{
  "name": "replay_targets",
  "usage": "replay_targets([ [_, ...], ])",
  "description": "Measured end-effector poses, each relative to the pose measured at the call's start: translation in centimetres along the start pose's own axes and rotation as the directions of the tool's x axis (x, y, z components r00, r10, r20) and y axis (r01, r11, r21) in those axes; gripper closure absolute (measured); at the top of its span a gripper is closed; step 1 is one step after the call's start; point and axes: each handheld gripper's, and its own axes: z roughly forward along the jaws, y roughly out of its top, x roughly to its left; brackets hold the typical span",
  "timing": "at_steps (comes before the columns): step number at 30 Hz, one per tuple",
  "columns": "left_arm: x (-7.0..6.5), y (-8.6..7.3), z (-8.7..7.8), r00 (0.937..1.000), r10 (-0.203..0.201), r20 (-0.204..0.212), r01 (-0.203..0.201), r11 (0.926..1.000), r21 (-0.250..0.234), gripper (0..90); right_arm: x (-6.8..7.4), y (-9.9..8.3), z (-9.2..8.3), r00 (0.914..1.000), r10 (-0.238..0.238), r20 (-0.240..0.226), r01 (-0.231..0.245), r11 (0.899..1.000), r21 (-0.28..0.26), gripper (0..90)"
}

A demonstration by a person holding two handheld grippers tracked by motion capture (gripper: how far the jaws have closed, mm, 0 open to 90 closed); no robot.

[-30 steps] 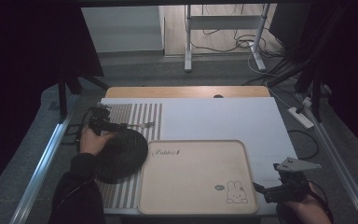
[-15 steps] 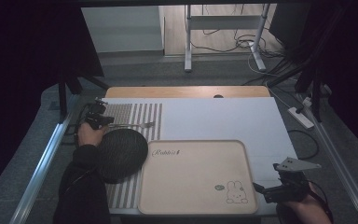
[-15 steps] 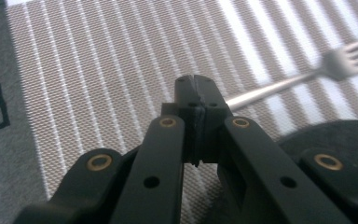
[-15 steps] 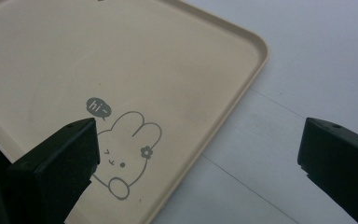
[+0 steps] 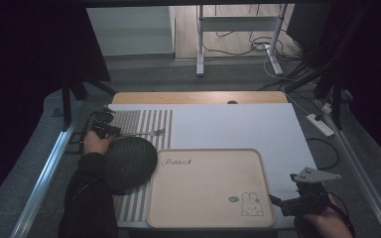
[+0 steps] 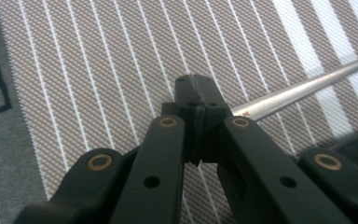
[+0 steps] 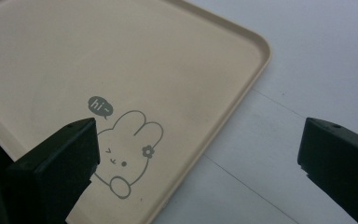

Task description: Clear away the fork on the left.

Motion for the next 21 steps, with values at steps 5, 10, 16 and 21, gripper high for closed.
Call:
replay_targets([
  [5, -0.5, -0.7, -0.6, 0.9991, 0.033, 0.025, -0.034, 0.9986, 0.041, 89.3, 0.0, 0.0, 0.0, 1.0000, -0.002, -0.002, 0.002, 1.000, -0.002, 0.0],
  [10, -0.9, -1.2, -1.0, 0.9968, 0.067, 0.044, -0.070, 0.9947, 0.076, 89.3, 0.1, 0.0, 0.0, 1.0000, -0.006, -0.006, 0.006, 1.000, -0.003, 0.0],
  [16, -0.8, -1.2, -1.1, 0.9966, 0.058, 0.059, -0.063, 0.9948, 0.081, 89.0, 0.1, 0.0, 0.0, 0.9999, -0.010, -0.007, 0.010, 1.000, -0.004, 0.0],
  [21, -0.3, -0.8, -1.6, 0.9967, -0.004, 0.081, 0.004, 1.0000, -0.003, 57.5, 0.1, 0.0, 0.0, 0.9999, -0.012, -0.011, 0.011, 1.000, -0.006, 0.0],
])
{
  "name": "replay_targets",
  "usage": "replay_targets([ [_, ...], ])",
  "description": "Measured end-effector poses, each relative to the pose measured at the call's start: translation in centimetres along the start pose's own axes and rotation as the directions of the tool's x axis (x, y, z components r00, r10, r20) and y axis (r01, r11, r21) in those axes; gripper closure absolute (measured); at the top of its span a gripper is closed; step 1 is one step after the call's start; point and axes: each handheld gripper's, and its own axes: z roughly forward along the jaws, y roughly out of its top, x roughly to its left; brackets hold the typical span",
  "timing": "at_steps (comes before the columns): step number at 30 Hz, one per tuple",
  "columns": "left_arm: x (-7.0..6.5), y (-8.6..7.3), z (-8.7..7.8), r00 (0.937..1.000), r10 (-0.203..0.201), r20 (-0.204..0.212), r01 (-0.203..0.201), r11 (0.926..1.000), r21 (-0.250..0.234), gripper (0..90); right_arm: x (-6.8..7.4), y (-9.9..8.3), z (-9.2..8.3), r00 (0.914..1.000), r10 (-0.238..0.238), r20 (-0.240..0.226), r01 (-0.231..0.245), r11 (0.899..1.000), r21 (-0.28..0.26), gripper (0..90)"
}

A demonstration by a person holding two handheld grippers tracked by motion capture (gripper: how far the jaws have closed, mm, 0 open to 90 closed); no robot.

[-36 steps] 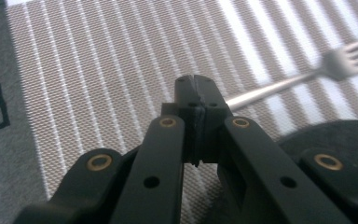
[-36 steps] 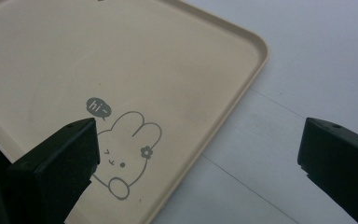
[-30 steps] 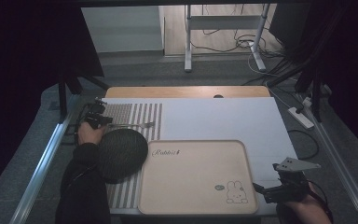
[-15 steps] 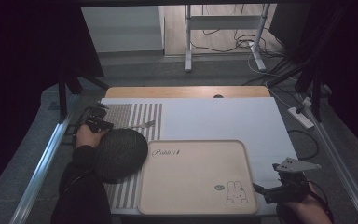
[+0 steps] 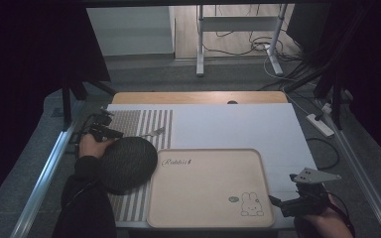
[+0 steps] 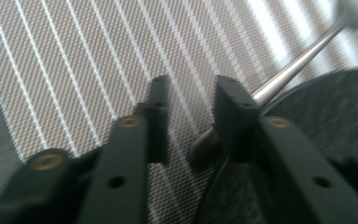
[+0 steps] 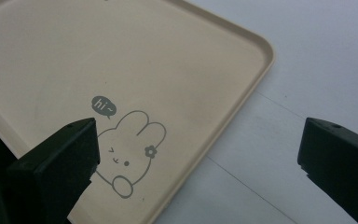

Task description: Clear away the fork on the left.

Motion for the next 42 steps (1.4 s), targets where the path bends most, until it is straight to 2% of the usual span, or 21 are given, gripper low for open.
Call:
replay_targets([
  [3, -0.1, 0.4, -0.3, 0.9999, -0.012, 0.012, 0.013, 0.9997, -0.023, 46.4, 0.0, 0.0, 0.0, 1.0000, -0.002, -0.001, 0.002, 1.000, 0.000, 0.0],
  [4, -0.2, 0.6, -0.3, 0.9994, -0.020, 0.027, 0.021, 0.9991, -0.036, 36.4, 0.0, 0.0, 0.0, 1.0000, -0.004, -0.002, 0.004, 1.000, 0.001, 0.0],
  [5, -0.3, 0.7, -0.4, 0.9992, -0.020, 0.035, 0.022, 0.9988, -0.043, 36.4, 0.0, 0.0, 0.0, 1.0000, -0.004, -0.002, 0.004, 1.000, 0.001, 0.0],
  [10, -1.3, 1.6, -0.3, 0.9977, 0.016, 0.066, -0.011, 0.9977, -0.066, 16.2, 0.0, 0.0, 0.0, 1.0000, -0.004, -0.001, 0.004, 1.000, 0.003, 0.0],
  [11, -1.5, 1.7, -0.2, 0.9969, 0.025, 0.075, -0.020, 0.9977, -0.064, 16.2, 0.0, 0.0, 0.0, 1.0000, -0.004, -0.001, 0.004, 1.000, 0.003, 0.0],
  [12, -1.8, 2.0, -0.1, 0.9966, 0.031, 0.077, -0.026, 0.9978, -0.061, 7.8, 0.0, 0.0, 0.0, 1.0000, -0.004, 0.000, 0.004, 1.000, 0.003, 0.0],
  [15, -2.7, 2.4, 0.3, 0.9951, 0.060, 0.079, -0.057, 0.9978, -0.035, 0.0, 0.0, 0.0, 0.0, 1.0000, -0.004, -0.001, 0.004, 1.000, 0.004, 0.0],
  [16, -3.2, 2.8, 0.5, 0.9927, 0.081, 0.090, -0.079, 0.9965, -0.029, 0.0, 0.0, 0.0, 0.0, 1.0000, -0.003, 0.000, 0.003, 1.000, 0.004, 0.0],
  [21, -4.3, 3.5, 1.1, 0.9886, 0.109, 0.103, -0.109, 0.9940, -0.009, 0.0, 0.0, 0.0, 0.0, 1.0000, 0.000, -0.002, 0.000, 1.000, 0.002, 0.0],
  [24, -5.1, 4.1, 1.9, 0.9868, 0.124, 0.104, -0.128, 0.9911, 0.034, 0.0, 0.0, 0.0, 0.0, 1.0000, 0.001, -0.001, -0.001, 1.000, 0.003, 0.0],
  [26, -6.0, 4.5, 2.7, 0.9817, 0.172, 0.082, -0.178, 0.9811, 0.076, 0.0, 0.0, 0.0, 0.0, 1.0000, 0.003, -0.001, -0.003, 1.000, 0.003, 0.0],
  [27, -6.0, 4.5, 2.7, 0.9817, 0.172, 0.082, -0.178, 0.9811, 0.076, 0.0, 0.0, 0.0, 0.0, 1.0000, 0.003, -0.001, -0.003, 1.000, 0.003, 0.0],
  [28, -6.4, 4.8, 3.3, 0.9782, 0.197, 0.065, -0.203, 0.9736, 0.104, 0.0, -0.1, 0.0, 0.0, 1.0000, 0.004, -0.001, -0.004, 1.000, 0.003, 0.0],
  [33, -6.8, 5.4, 4.7, 0.9768, 0.210, 0.043, -0.214, 0.9656, 0.148, 0.0, -0.1, 0.0, 0.0, 1.0000, 0.006, -0.001, -0.006, 1.000, 0.003, 0.0],
  [34, -7.0, 5.6, 5.4, 0.9703, 0.242, 0.010, -0.240, 0.9536, 0.182, 0.0, -0.1, 0.0, 0.0, 1.0000, 0.005, 0.000, -0.005, 1.000, 0.005, 0.0],
  [36, -6.9, 5.7, 5.5, 0.9672, 0.254, 0.012, -0.252, 0.9508, 0.180, 0.7, -0.1, 0.0, 0.0, 1.0000, 0.007, -0.001, -0.007, 1.000, 0.003, 0.0],
  [37, -6.9, 5.7, 5.5, 0.9672, 0.254, 0.012, -0.252, 0.9508, 0.180, 4.6, -0.1, 0.0, 0.0, 1.0000, 0.007, -0.001, -0.007, 1.000, 0.003, 0.0],
  [39, -6.7, 5.9, 4.9, 0.9575, 0.287, 0.024, -0.287, 0.9418, 0.175, 15.7, -0.1, 0.0, 0.0, 1.0000, 0.004, -0.001, -0.004, 1.000, 0.002, 0.0],
  [40, -6.7, 5.9, 4.9, 0.9575, 0.287, 0.024, -0.287, 0.9418, 0.175, 21.1, -0.1, 0.0, 0.0, 1.0000, 0.004, -0.001, -0.004, 1.000, 0.002, 0.0],
  [41, -6.5, 5.9, 4.7, 0.9536, 0.300, 0.031, -0.300, 0.9368, 0.179, 21.1, -0.1, 0.0, 0.0, 1.0000, 0.005, -0.001, -0.005, 1.000, 0.002, 0.0],
  [42, -6.4, 5.9, 4.5, 0.9489, 0.313, 0.038, -0.315, 0.9313, 0.184, 31.8, -0.1, 0.0, 0.0, 1.0000, 0.004, -0.003, -0.004, 1.000, 0.003, 0.0],
])
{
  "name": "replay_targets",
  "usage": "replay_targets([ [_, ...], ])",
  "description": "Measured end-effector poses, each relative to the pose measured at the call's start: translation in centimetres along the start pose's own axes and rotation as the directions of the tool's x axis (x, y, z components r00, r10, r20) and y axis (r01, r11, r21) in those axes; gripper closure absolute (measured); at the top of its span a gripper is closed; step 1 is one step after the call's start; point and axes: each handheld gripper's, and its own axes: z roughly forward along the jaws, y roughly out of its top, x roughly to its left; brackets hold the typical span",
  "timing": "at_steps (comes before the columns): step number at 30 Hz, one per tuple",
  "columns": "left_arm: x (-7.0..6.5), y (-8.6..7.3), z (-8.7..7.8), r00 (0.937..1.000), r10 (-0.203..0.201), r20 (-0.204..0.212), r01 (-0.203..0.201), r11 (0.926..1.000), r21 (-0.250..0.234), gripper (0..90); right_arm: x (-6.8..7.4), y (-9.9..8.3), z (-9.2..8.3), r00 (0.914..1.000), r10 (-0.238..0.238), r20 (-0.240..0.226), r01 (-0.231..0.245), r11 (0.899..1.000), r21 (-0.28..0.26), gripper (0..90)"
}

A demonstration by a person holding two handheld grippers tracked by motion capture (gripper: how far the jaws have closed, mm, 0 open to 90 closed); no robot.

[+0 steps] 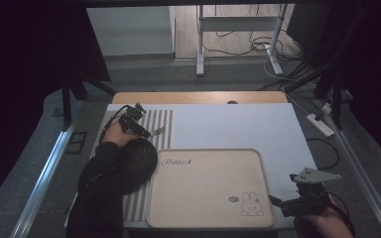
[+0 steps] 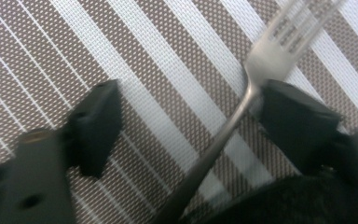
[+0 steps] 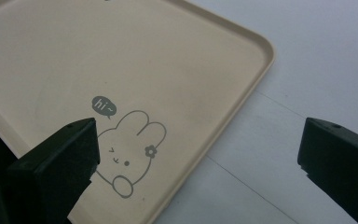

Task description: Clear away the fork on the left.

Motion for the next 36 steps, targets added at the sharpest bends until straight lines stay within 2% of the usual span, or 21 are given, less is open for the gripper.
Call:
replay_targets([
  [1, 0.0, -0.1, -0.2, 0.9996, 0.028, 0.005, -0.028, 0.9995, 0.011, 36.5, 0.0, 0.0, 0.0, 1.0000, 0.000, 0.000, 0.000, 1.000, 0.000, 0.0],
  [5, 0.0, -0.2, -0.5, 0.9982, 0.057, 0.015, -0.057, 0.9983, 0.008, 47.0, 0.1, 0.0, 0.0, 1.0000, -0.001, 0.001, 0.001, 1.000, 0.000, 0.0],
  [6, -0.1, -0.3, -0.6, 0.9964, 0.081, 0.023, -0.081, 0.9967, 0.000, 56.3, 0.1, 0.0, 0.0, 1.0000, -0.001, 0.001, 0.001, 1.000, 0.000, 0.0],
  [7, -0.3, -0.4, -0.6, 0.9950, 0.100, 0.000, -0.100, 0.9950, -0.002, 69.5, 0.1, 0.0, 0.0, 1.0000, 0.000, 0.001, 0.000, 1.000, 0.000, 0.0],
  [9, -0.4, -0.4, -0.6, 0.9939, 0.110, 0.003, -0.110, 0.9939, -0.005, 79.0, 0.1, 0.0, 0.0, 1.0000, 0.000, 0.000, 0.000, 1.000, 0.001, 0.0],
  [10, -0.5, -0.5, -0.6, 0.9904, 0.138, 0.013, -0.138, 0.9904, -0.011, 80.1, 0.1, 0.0, 0.0, 1.0000, 0.000, 0.000, 0.000, 1.000, 0.001, 0.0],
  [11, -0.5, -0.5, -0.6, 0.9904, 0.138, 0.013, -0.138, 0.9904, -0.011, 81.1, 0.1, 0.0, 0.1, 1.0000, 0.000, 0.000, 0.000, 1.000, 0.001, 0.0],
  [13, -0.3, -0.4, -0.6, 0.9849, 0.172, 0.020, -0.172, 0.9851, -0.009, 84.4, 0.1, 0.0, 0.0, 1.0000, -0.003, 0.000, 0.003, 1.000, 0.002, 0.0],
  [16, -0.2, -0.3, -0.6, 0.9859, 0.164, 0.032, -0.164, 0.9864, -0.005, 87.0, 0.1, 0.0, 0.0, 1.0000, -0.004, 0.000, 0.004, 1.000, 0.001, 0.0],
  [19, 0.3, -0.4, -0.6, 0.9866, 0.150, 0.064, -0.150, 0.9887, -0.014, 87.1, 0.1, 0.0, 0.0, 1.0000, -0.003, 0.000, 0.003, 1.000, 0.000, 0.0],
  [24, 0.4, -0.5, -0.6, 0.9850, 0.161, 0.063, -0.160, 0.9869, -0.025, 87.3, 0.0, 0.0, 0.0, 1.0000, -0.003, -0.002, 0.003, 1.000, -0.002, 0.0],
  [27, 0.5, -0.3, -0.6, 0.9850, 0.167, 0.041, -0.167, 0.9858, -0.015, 87.3, 0.0, 0.0, 0.0, 1.0000, -0.002, -0.002, 0.002, 1.000, -0.002, 0.0],
  [28, 0.3, 0.0, -0.6, 0.9827, 0.185, -0.002, -0.185, 0.9827, 0.011, 87.3, 0.0, 0.0, 0.0, 1.0000, 0.001, -0.001, -0.001, 1.000, -0.001, 0.0],
  [29, 0.3, 0.0, -0.6, 0.9827, 0.185, -0.002, -0.185, 0.9827, 0.011, 87.3, 0.0, 0.0, 0.0, 1.0000, 0.001, -0.001, -0.001, 1.000, -0.001, 0.0],
  [33, 0.4, 0.6, -0.9, 0.9743, 0.218, -0.058, -0.214, 0.9745, 0.069, 87.3, 0.0, 0.0, 0.0, 1.0000, 0.001, -0.002, -0.001, 1.000, -0.004, 0.0],
  [34, 0.5, 0.7, -1.1, 0.9699, 0.226, -0.091, -0.218, 0.9715, 0.094, 87.3, 0.0, 0.0, 0.0, 1.0000, 0.002, -0.002, -0.002, 1.000, -0.004, 0.0],
  [35, 0.5, 0.7, -1.1, 0.9699, 0.226, -0.091, -0.218, 0.9715, 0.094, 87.3, 0.0, 0.0, 0.0, 1.0000, 0.002, -0.002, -0.002, 1.000, -0.004, 0.0],
  [36, 0.6, 0.8, -1.2, 0.9666, 0.234, -0.103, -0.224, 0.9690, 0.104, 87.3, 0.0, 0.0, 0.0, 1.0000, 0.003, -0.002, -0.003, 1.000, -0.006, 0.0],
])
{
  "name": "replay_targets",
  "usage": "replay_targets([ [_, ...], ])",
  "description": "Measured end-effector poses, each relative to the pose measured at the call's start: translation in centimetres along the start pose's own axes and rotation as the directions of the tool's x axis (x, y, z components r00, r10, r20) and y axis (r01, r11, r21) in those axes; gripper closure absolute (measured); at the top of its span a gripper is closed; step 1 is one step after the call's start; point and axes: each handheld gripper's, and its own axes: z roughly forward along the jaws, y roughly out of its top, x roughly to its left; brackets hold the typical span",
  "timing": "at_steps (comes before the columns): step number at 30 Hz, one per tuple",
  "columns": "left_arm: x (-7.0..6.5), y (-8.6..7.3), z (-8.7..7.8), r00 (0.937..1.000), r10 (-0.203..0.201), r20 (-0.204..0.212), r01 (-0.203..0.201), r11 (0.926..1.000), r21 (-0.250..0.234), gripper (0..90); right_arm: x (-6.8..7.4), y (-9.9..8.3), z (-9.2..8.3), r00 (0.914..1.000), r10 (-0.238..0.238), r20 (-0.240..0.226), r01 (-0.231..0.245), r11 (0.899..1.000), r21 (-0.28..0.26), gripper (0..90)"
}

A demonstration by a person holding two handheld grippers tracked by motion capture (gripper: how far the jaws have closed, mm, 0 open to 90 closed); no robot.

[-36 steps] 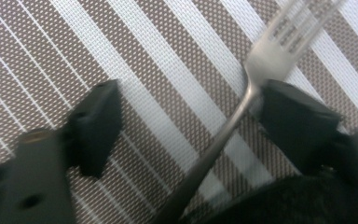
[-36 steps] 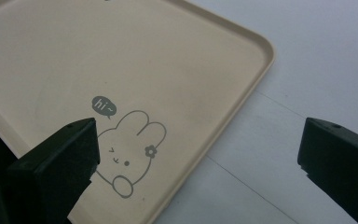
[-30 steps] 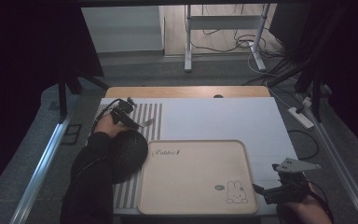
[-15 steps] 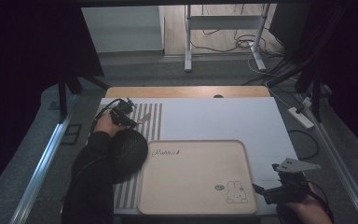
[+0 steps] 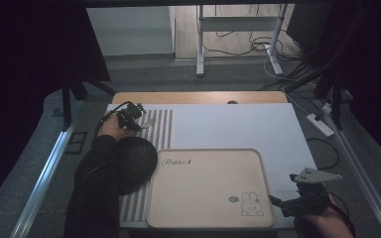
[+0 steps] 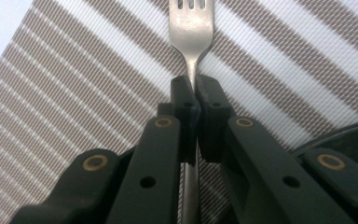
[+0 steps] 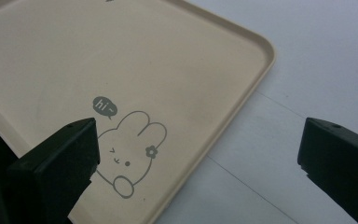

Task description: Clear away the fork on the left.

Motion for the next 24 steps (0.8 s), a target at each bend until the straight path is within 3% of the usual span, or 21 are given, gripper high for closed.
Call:
replay_targets([
  [5, 0.6, -0.5, -0.8, 0.9996, -0.005, -0.028, 0.006, 0.9998, 0.021, 87.2, 0.0, 0.0, 0.0, 1.0000, 0.001, -0.003, -0.001, 1.000, -0.002, 0.0],
  [12, 1.0, -2.2, -1.9, 0.9971, -0.060, 0.048, 0.059, 0.9982, 0.012, 87.1, 0.0, 0.0, 0.0, 1.0000, 0.002, -0.003, -0.002, 1.000, 0.000, 0.0],
  [16, 1.0, -2.6, -2.4, 0.9944, -0.081, 0.067, 0.080, 0.9967, 0.009, 87.1, 0.0, 0.0, 0.0, 1.0000, 0.000, -0.001, 0.000, 1.000, 0.001, 0.0],
  [21, 0.6, -3.4, -3.6, 0.9845, -0.121, 0.127, 0.126, 0.9913, -0.036, 87.1, 0.0, 0.0, 0.0, 1.0000, 0.000, -0.002, 0.000, 1.000, 0.003, 0.0],
  [24, -0.1, -3.7, -4.1, 0.9793, -0.117, 0.165, 0.129, 0.9899, -0.060, 87.1, 0.0, 0.0, 0.0, 1.0000, -0.001, -0.001, 0.001, 1.000, 0.003, 0.0],
])
